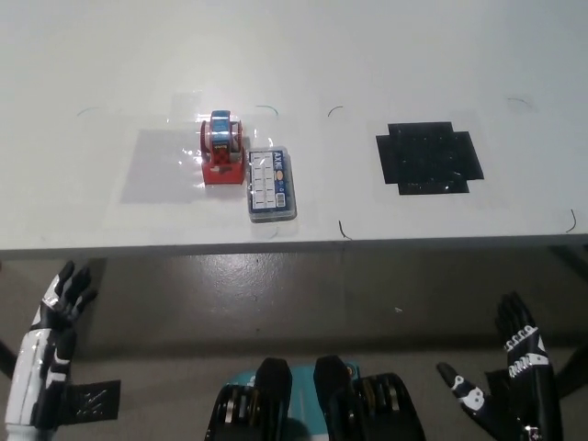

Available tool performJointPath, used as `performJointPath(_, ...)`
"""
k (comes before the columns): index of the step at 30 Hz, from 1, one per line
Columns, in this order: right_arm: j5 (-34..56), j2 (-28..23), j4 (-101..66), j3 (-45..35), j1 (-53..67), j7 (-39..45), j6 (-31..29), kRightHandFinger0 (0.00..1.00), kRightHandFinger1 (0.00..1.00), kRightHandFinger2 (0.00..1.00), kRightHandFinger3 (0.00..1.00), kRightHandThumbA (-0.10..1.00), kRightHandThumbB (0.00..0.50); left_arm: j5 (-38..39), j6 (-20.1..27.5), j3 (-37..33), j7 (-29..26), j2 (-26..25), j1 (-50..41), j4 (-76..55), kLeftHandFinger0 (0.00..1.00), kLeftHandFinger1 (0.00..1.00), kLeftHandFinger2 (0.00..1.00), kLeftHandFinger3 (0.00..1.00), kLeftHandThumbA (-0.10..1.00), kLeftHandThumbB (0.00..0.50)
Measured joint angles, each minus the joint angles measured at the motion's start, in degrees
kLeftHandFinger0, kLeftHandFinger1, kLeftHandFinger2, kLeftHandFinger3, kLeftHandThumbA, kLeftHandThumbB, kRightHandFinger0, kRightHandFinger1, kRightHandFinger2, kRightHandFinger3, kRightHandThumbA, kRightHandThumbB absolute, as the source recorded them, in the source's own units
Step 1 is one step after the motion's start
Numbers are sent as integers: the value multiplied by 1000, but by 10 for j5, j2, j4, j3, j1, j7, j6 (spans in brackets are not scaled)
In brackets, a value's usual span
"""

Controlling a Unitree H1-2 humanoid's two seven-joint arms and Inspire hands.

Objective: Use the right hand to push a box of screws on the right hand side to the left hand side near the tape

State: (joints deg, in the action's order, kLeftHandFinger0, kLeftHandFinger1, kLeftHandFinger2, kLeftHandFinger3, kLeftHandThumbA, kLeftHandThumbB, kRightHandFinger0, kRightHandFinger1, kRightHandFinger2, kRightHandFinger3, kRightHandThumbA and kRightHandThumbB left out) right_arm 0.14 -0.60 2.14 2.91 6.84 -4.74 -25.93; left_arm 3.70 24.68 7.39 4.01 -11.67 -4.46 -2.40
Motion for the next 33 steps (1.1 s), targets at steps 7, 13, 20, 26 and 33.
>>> performJointPath(7,-3,-2,22,-7,-35,2,0,997,1000,1000,1000,915,184,-5,0,3,-3,7,12,53,1000,1000,1000,1000,950,243)
performJointPath(13,-4,-2,45,-12,-59,2,0,969,1000,1000,1000,930,207,-8,0,12,-3,8,16,92,1000,1000,1000,1000,947,252)
performJointPath(20,-5,-1,59,-9,-73,3,0,969,1000,1000,1000,858,175,-8,0,24,-3,14,12,99,1000,1000,1000,1000,940,255)
performJointPath(26,-5,-1,68,-10,-75,5,0,891,972,1000,1000,843,177,-8,0,26,-3,14,13,100,1000,1000,1000,1000,942,260)
performJointPath(33,-4,-1,71,-15,-74,6,0,863,948,1000,1000,785,148,-9,0,25,-3,15,13,100,1000,1000,1000,1000,945,250)
